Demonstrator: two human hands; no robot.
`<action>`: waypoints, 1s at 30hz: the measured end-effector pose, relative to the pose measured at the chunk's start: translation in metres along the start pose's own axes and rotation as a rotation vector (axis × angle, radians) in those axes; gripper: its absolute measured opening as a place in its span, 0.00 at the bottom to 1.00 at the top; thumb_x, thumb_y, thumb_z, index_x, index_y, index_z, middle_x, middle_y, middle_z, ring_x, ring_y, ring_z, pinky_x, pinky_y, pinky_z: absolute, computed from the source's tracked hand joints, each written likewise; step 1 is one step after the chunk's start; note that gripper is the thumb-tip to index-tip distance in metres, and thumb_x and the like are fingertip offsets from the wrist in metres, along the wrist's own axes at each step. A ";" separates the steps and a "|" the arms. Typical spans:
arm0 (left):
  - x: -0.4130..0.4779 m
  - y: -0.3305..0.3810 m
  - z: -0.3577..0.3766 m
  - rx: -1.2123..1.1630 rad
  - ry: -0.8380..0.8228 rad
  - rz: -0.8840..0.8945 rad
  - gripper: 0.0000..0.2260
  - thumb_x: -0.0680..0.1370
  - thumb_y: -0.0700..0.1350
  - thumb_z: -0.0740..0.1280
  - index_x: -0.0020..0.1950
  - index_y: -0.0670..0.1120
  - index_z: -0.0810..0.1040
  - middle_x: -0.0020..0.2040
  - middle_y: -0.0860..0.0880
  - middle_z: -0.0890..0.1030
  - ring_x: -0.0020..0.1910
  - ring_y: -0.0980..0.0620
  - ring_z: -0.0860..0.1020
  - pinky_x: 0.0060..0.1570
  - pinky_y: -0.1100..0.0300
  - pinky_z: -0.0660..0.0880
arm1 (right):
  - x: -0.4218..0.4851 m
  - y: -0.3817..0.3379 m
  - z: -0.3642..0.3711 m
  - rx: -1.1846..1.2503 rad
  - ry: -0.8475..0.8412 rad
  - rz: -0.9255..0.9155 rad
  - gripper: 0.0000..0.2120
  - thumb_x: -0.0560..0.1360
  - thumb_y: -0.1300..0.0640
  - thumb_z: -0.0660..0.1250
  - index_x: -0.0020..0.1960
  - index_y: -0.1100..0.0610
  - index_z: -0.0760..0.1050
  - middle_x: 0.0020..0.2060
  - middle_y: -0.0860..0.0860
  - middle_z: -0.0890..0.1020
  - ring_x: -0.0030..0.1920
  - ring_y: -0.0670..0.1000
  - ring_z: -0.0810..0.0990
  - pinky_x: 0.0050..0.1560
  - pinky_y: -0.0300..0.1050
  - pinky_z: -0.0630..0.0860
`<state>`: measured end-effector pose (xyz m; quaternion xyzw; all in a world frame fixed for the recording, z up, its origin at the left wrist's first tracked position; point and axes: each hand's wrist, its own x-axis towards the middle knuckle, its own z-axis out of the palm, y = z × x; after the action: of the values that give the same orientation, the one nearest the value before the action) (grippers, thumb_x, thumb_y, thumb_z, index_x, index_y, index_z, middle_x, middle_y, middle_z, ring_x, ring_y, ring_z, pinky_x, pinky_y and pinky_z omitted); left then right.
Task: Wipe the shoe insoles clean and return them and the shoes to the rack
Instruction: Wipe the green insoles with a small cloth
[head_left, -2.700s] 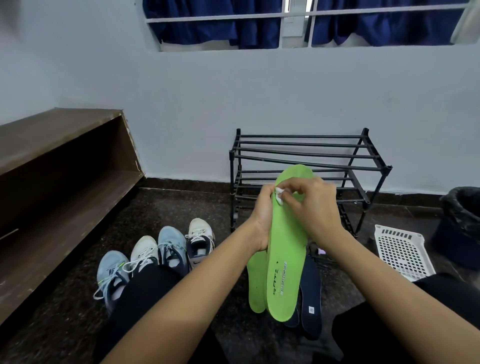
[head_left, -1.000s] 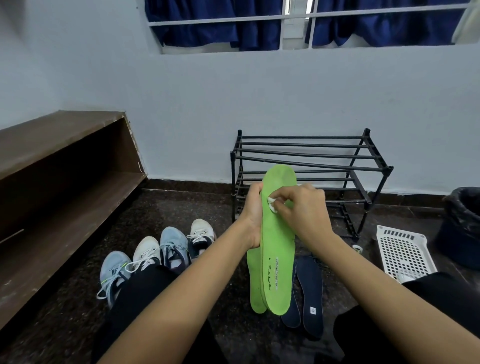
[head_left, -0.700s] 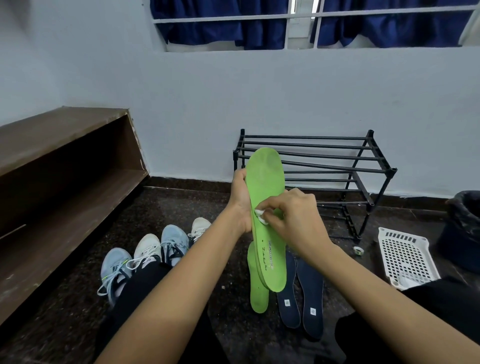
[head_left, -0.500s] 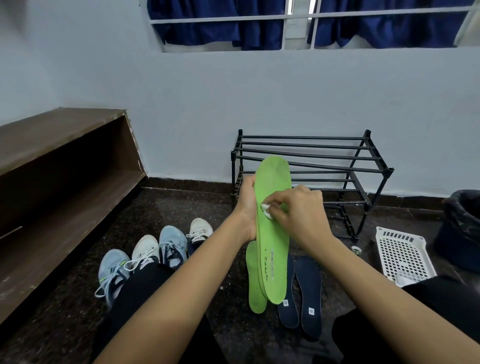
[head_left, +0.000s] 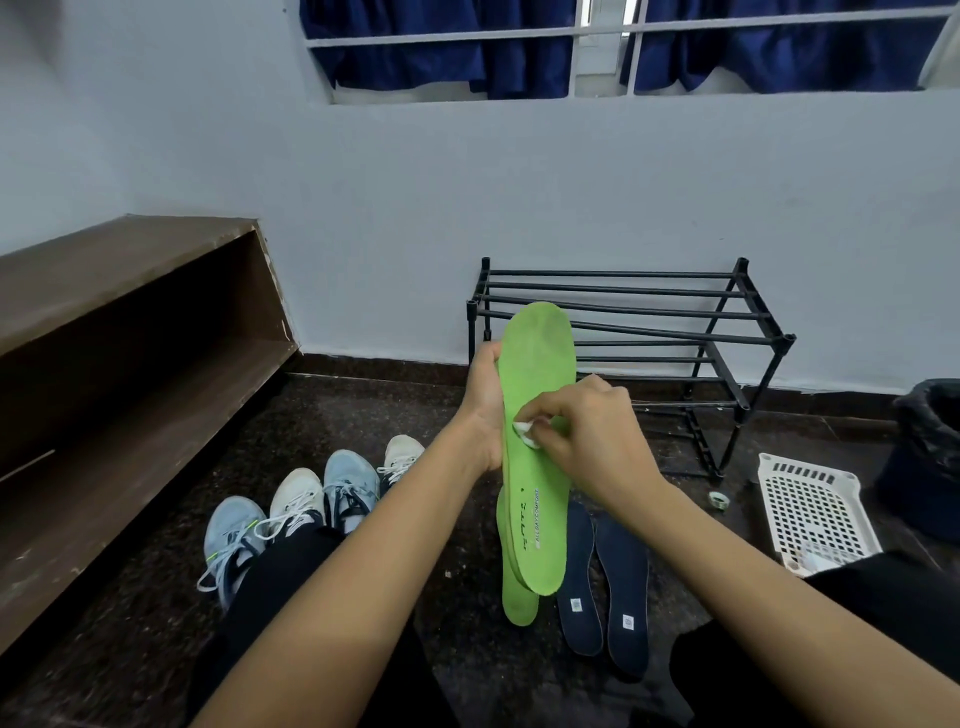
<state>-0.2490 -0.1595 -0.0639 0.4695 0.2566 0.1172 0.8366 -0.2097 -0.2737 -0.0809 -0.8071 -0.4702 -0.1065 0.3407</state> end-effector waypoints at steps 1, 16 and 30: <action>0.000 0.002 -0.001 -0.009 0.002 0.006 0.18 0.78 0.55 0.53 0.35 0.45 0.71 0.32 0.47 0.73 0.29 0.50 0.71 0.29 0.63 0.66 | -0.001 -0.002 0.001 -0.007 0.011 -0.017 0.06 0.70 0.57 0.72 0.43 0.47 0.84 0.35 0.47 0.83 0.44 0.52 0.74 0.50 0.54 0.69; -0.001 -0.023 0.012 0.083 -0.057 -0.055 0.21 0.77 0.56 0.54 0.33 0.46 0.78 0.30 0.47 0.76 0.26 0.49 0.74 0.32 0.60 0.71 | 0.017 0.022 -0.004 -0.143 0.103 0.144 0.07 0.72 0.58 0.69 0.44 0.46 0.82 0.36 0.46 0.82 0.46 0.53 0.74 0.48 0.50 0.62; 0.002 -0.002 0.002 -0.015 0.004 0.033 0.24 0.77 0.56 0.53 0.29 0.46 0.76 0.29 0.48 0.76 0.26 0.50 0.73 0.29 0.63 0.68 | 0.006 0.003 0.002 -0.085 0.077 0.000 0.05 0.69 0.55 0.73 0.41 0.46 0.83 0.33 0.47 0.82 0.43 0.53 0.75 0.48 0.51 0.65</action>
<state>-0.2458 -0.1611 -0.0650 0.4673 0.2495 0.1336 0.8375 -0.2043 -0.2691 -0.0807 -0.8161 -0.4520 -0.1573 0.3238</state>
